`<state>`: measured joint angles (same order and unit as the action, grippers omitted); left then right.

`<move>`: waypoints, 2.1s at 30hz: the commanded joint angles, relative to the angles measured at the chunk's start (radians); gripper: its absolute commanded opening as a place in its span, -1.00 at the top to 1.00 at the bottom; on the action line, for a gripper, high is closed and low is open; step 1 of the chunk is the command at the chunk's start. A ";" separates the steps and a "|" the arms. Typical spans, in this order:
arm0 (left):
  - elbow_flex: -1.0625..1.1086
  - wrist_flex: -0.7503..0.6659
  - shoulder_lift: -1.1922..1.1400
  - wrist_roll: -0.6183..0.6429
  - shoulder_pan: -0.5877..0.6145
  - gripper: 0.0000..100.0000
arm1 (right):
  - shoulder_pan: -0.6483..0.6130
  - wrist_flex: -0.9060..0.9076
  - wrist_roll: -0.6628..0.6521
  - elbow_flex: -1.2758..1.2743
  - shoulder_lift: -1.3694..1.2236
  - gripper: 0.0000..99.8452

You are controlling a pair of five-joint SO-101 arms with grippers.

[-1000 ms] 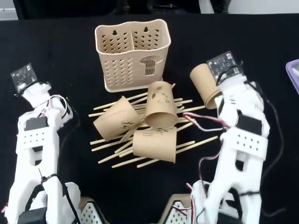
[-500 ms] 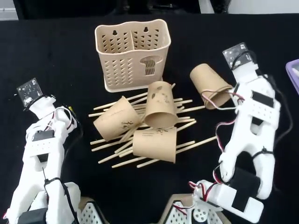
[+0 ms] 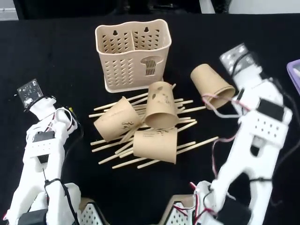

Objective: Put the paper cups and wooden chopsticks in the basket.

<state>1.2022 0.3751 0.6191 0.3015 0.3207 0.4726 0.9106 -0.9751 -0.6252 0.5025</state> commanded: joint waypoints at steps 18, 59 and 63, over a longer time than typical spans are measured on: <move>-0.010 -0.011 0.029 0.009 -0.015 0.72 | -0.123 -0.709 0.035 -0.311 -0.171 0.39; -0.005 -0.011 0.029 0.008 -0.015 0.72 | -0.089 -0.588 -0.009 -0.348 0.008 0.34; -0.005 -0.012 0.029 0.008 -0.015 0.72 | -0.121 -0.678 -0.011 -0.338 -0.077 0.36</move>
<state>1.2022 0.3751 0.6191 0.3015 0.3207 0.3882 0.3153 -0.9689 -0.9766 0.4611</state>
